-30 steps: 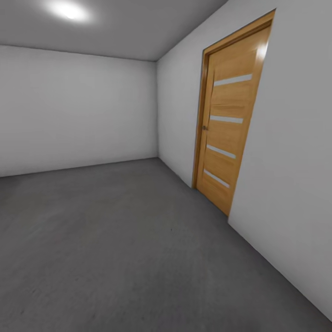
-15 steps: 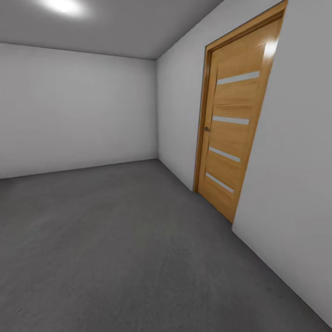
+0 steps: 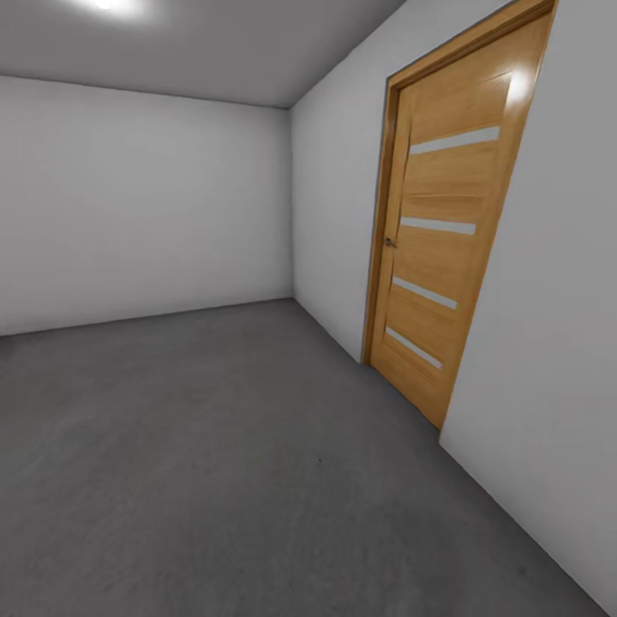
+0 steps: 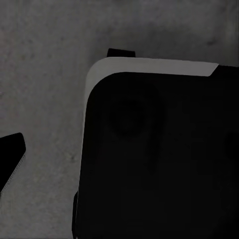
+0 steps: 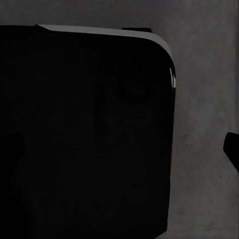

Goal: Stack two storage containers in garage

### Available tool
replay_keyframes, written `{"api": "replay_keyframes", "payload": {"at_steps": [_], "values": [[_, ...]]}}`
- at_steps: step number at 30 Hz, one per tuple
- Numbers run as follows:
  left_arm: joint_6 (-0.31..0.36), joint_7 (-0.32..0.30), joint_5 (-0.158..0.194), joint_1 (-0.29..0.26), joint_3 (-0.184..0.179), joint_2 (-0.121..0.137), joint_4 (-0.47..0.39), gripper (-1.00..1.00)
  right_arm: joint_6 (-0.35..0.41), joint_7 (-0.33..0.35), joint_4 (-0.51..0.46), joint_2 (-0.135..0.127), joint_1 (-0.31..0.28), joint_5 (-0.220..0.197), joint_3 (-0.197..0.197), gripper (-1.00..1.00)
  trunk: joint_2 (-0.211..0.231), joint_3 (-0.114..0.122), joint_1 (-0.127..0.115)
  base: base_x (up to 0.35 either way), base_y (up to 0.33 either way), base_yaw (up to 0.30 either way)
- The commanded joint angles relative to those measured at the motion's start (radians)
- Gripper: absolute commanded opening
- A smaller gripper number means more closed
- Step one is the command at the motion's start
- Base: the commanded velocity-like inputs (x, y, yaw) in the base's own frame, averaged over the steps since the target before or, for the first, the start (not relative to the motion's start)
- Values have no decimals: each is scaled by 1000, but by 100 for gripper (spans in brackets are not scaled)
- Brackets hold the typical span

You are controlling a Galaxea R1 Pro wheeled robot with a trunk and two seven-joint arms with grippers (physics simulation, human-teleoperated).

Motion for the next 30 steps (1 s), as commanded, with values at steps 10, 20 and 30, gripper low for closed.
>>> {"api": "replay_keyframes", "payload": {"at_steps": [10,20,30], "values": [[-3,0,10,0,2,0,0,100,-6,-2,1,1,0,-4,-11,100,0,-1,1,322,0,0],[-2,0,8,0,2,-1,-1,100,-3,0,1,2,0,11,2,100,0,-1,1,322,0,0],[-3,0,8,0,2,-3,0,100,-3,1,1,1,0,12,3,100,0,-1,1,322,0,0]]}}
